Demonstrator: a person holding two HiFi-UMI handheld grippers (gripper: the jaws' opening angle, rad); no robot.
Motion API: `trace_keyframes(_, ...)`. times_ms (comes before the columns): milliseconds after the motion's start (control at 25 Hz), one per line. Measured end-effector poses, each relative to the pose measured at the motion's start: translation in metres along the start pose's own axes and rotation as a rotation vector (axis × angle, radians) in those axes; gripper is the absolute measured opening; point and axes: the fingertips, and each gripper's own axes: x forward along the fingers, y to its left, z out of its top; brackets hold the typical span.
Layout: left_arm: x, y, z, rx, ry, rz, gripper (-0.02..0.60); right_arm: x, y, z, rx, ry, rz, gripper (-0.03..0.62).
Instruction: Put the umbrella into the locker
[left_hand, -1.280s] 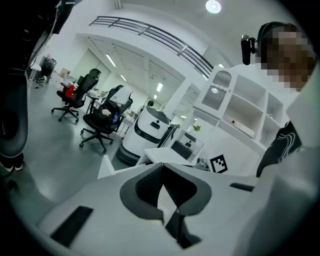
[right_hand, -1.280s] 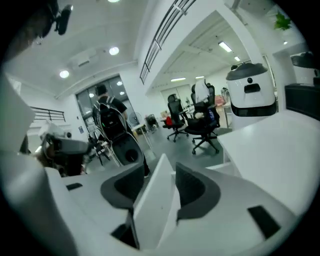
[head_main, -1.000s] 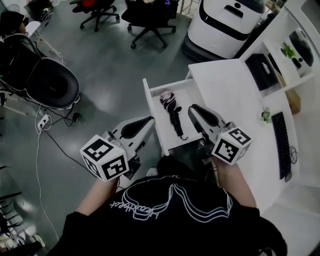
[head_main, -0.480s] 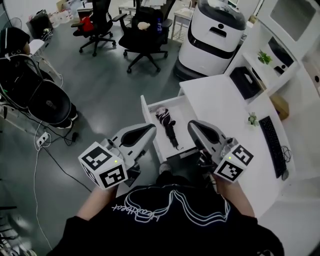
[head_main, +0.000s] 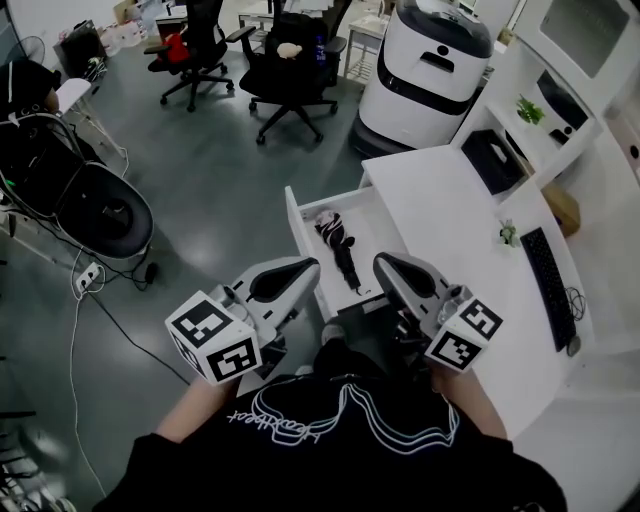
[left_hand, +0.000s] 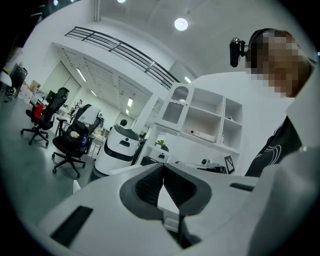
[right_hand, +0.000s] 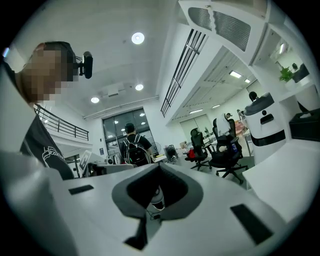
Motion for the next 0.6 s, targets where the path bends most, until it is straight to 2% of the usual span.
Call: trace_keyframes(600,0.002,0.017,-0.006,-0.016,0.007,0.026,0.006,0.008,-0.009,-0.011,-0.014,0.019,0.0,0.003)
